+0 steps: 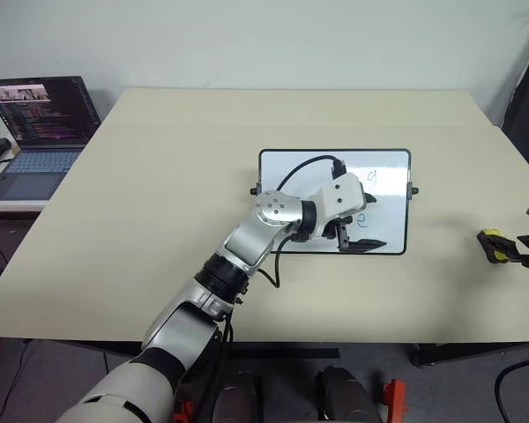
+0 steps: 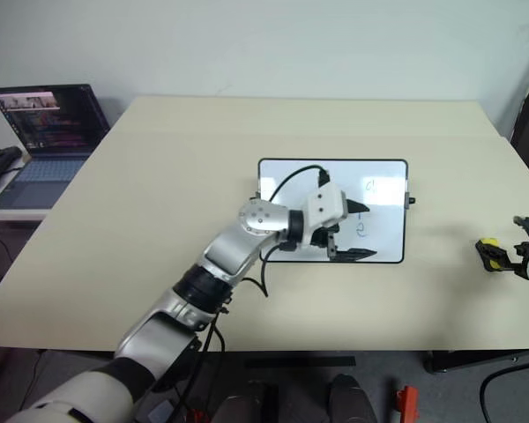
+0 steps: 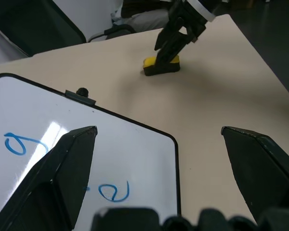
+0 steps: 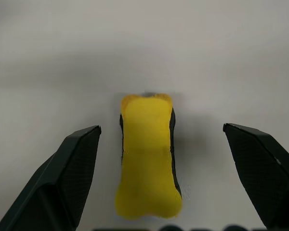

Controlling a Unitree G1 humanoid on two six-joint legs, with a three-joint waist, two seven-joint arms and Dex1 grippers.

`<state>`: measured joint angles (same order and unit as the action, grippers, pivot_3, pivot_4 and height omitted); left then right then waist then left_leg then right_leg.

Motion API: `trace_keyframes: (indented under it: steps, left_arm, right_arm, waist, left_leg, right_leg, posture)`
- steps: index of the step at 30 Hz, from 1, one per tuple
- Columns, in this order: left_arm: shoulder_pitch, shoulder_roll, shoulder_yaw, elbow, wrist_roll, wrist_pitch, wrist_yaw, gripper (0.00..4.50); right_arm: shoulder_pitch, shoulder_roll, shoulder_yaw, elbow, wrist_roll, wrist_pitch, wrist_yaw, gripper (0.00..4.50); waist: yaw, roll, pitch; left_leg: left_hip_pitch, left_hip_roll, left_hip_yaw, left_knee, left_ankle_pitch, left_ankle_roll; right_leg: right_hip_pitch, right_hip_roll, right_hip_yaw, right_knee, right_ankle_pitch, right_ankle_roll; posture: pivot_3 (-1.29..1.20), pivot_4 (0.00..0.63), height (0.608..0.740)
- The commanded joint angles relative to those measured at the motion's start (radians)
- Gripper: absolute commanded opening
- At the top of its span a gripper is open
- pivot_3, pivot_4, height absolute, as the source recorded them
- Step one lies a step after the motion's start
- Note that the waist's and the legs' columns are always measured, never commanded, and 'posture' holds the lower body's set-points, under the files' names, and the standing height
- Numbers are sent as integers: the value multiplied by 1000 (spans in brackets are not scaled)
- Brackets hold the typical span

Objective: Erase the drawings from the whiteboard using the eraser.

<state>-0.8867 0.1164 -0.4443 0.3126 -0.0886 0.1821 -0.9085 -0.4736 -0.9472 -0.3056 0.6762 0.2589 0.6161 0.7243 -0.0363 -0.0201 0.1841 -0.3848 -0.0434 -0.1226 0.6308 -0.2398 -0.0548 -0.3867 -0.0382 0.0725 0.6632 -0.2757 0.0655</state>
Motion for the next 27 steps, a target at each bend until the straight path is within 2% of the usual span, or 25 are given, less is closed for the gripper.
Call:
trace_keyframes:
  steps: [1,9,20,23,27]
  left_arm:
    - [-9,-18,2,-33,14,-27,-7,4500]
    - [23,-14,6,-70,24,-3,-23,4500]
    - [50,7,22,-122,17,47,-19,4500]
    - [50,12,27,-128,15,56,-18,4500]
    - [50,15,29,-132,16,66,-14,4500]
  right_arm:
    - [-46,-25,1,50,-14,-56,22,4470]
    - [-117,-7,45,175,-50,-113,47,4470]
    - [-151,12,60,242,-66,-153,49,4470]
    - [-151,21,56,248,-65,-159,45,3844]
    - [-148,27,53,254,-68,-166,45,2396]
  waist:
    - [-2,0,0]
    - [-5,0,0]
    - [-6,0,0]
    - [-6,1,0]
    - [-7,1,0]
  left_leg:
    - [0,0,0,0,0,0]
    - [0,0,0,0,0,0]
    - [0,0,0,0,0,0]
    - [0,0,0,0,0,0]
    - [0,0,0,0,0,0]
  right_leg:
    - [0,0,0,0,0,0]
    - [0,0,0,0,0,0]
    - [0,0,0,0,0,0]
    - [0,0,0,0,0,0]
    - [0,0,0,0,0,0]
  posture:
    - [0,150,740]
    - [0,150,740]
    - [0,150,740]
    - [0,150,740]
    - [0,150,740]
